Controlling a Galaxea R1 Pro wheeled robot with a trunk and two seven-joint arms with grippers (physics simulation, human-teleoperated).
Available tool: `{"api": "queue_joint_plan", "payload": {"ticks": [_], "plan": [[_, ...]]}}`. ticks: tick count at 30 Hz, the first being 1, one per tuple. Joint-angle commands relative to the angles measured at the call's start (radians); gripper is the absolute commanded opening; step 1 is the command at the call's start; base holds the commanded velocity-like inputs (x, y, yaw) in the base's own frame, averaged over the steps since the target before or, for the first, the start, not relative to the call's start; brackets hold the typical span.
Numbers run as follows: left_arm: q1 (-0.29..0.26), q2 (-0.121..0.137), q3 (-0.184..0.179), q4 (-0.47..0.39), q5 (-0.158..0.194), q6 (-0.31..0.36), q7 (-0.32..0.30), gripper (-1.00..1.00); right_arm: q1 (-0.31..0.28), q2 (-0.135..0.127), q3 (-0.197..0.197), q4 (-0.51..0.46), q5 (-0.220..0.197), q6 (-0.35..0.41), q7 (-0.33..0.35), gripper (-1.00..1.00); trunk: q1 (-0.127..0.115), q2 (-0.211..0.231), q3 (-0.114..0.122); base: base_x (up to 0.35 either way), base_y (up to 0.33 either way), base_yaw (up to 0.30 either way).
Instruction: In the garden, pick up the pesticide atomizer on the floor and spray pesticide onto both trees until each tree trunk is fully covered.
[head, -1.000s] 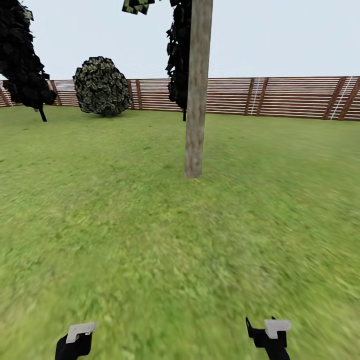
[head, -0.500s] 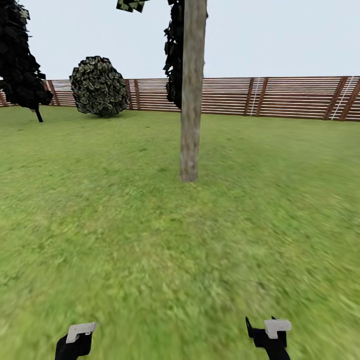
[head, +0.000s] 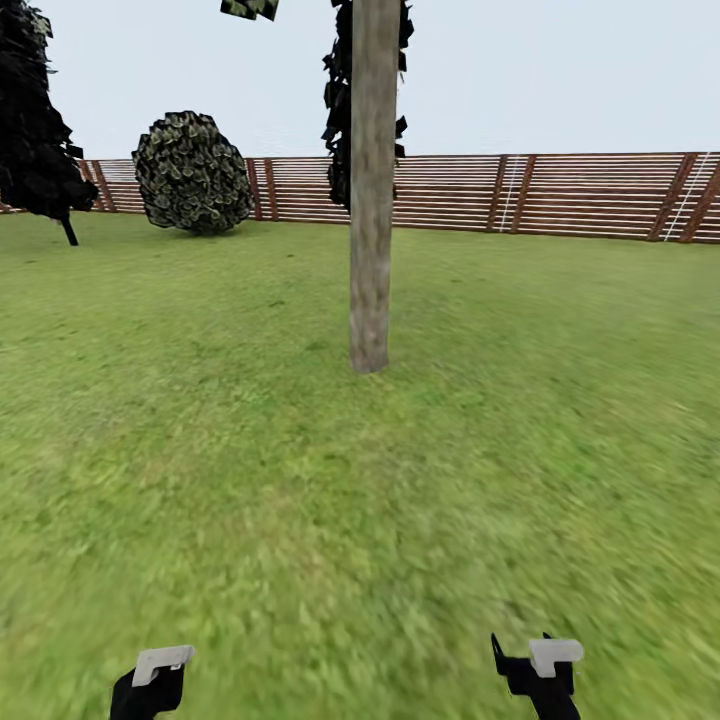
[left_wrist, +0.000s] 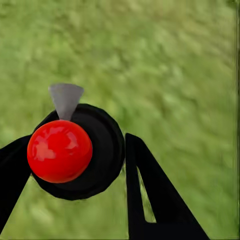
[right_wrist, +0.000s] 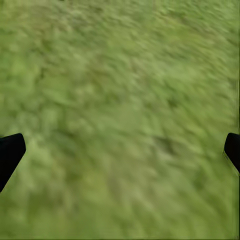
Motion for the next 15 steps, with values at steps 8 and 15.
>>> {"api": "queue_joint_plan", "payload": {"ticks": [8,15], "plan": [[-0.001,0.0,0.007,0.001,0.0,-0.003,-0.007,-1.0,-0.001,0.0,0.0,0.001,0.0,-0.002,0.0,1.0,0.0,0.0,-0.001,0.299,-0.197,0.0],[-0.001,0.0,0.007,0.001,0.0,-0.003,-0.006,-1.0,-0.001,0.0,0.0,0.001,0.0,-0.002,0.0,1.0,0.0,0.0,-0.001,0.299,-0.197,0.0]]}}
